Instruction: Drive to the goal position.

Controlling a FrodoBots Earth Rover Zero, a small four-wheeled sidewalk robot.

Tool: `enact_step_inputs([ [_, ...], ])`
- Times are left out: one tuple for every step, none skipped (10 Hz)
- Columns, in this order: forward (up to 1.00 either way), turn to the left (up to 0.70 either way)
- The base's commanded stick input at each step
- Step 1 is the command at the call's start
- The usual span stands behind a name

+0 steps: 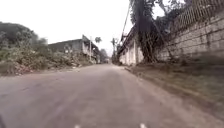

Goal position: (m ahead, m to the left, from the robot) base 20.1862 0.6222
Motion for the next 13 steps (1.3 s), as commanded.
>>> enact_step_inputs([
  [1.0, 0.0],
  [1.0, 0.0],
  [1.0, 0.0],
  [1.0, 0.0],
  [1.0, 0.0],
  [1.0, 0.0],
  [1.0, 0.0],
  [1.0, 0.0],
  [1.0, 0.0],
  [1.0, -0.19],
  [1.0, -0.27],
  [1.0, -0.27],
  [1.0, -0.25],
])
